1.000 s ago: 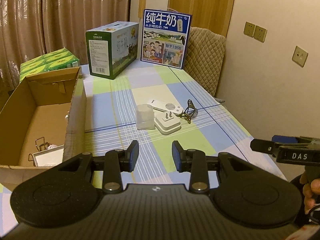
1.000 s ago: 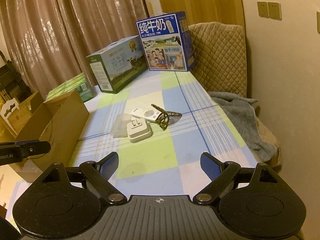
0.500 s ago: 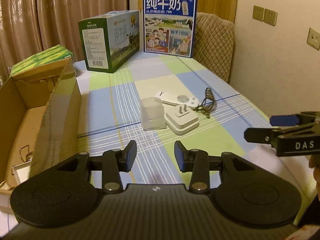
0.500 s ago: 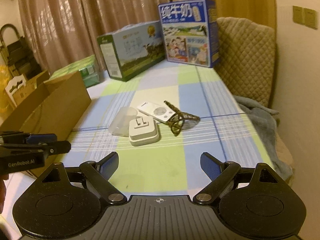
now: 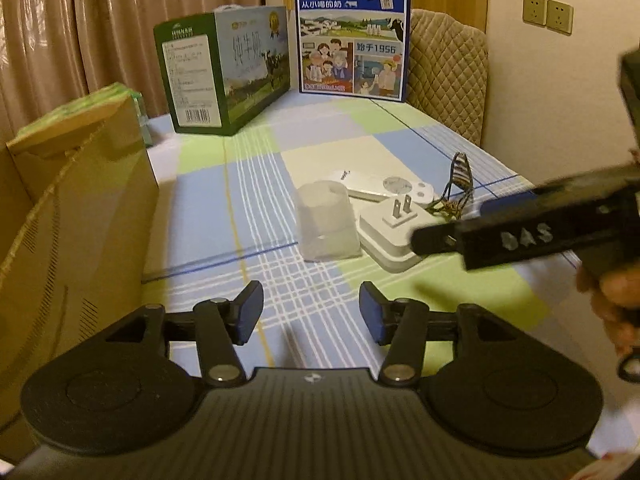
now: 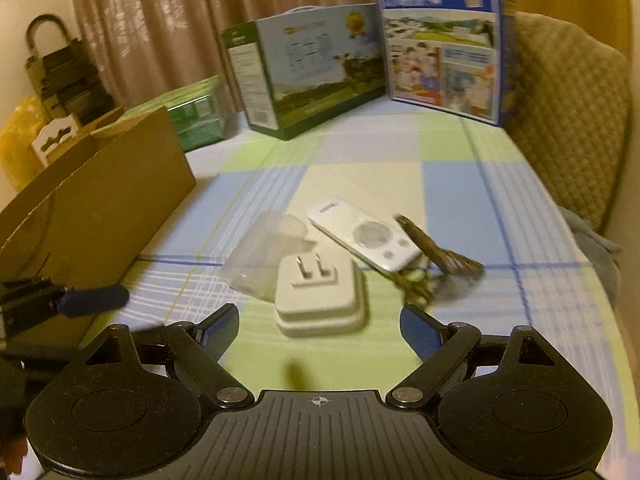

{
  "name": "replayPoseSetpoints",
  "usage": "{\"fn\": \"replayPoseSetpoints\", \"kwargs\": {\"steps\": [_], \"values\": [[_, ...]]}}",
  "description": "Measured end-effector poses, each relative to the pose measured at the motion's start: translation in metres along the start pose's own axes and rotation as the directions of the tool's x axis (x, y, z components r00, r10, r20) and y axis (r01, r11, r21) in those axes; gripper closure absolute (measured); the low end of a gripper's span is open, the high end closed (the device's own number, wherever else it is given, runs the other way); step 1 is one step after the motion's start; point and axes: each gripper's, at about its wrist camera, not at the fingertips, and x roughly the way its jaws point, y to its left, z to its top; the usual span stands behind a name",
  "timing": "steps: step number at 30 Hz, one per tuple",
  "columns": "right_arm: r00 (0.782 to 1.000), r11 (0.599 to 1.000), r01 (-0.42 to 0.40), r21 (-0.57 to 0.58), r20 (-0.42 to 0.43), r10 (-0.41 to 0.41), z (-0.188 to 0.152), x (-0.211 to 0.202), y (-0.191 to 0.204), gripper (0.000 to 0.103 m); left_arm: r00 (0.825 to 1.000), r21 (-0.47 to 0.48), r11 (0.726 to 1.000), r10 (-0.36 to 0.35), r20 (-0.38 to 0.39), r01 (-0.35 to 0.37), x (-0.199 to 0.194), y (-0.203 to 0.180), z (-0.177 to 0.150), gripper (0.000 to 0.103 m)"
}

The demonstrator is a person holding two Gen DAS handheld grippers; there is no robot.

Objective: Organize rigid objects
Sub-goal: 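Grasp the white square plug with the right gripper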

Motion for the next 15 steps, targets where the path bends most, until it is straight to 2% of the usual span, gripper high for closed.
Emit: {"fn": "replayPoseSetpoints", "kwargs": {"steps": [3,7,15], "values": [[1.0,1.0,0.007,-0.025,-0.01,-0.007,0.005,0.016,0.001,0.019,1.0,-0.018,1.0,-0.009,-0.023,0.009,0.008,0.001,-0.003,0.054],[0.999,0.999,0.021,-0.04,-0.04,-0.022,0.007,0.034,-0.002,0.028,1.0,-0.054,0.998,-0.021,-0.02,0.02,0.011,0.001,-0.003,0.054],[0.997,0.999,0.019,-0.042,-0.075,-0.022,0.01,0.056,-0.004,0.03,0.999,-0.094,0.995,-0.028,-0.04,0.024,0.019,0.005,-0.005,0.054]]}}
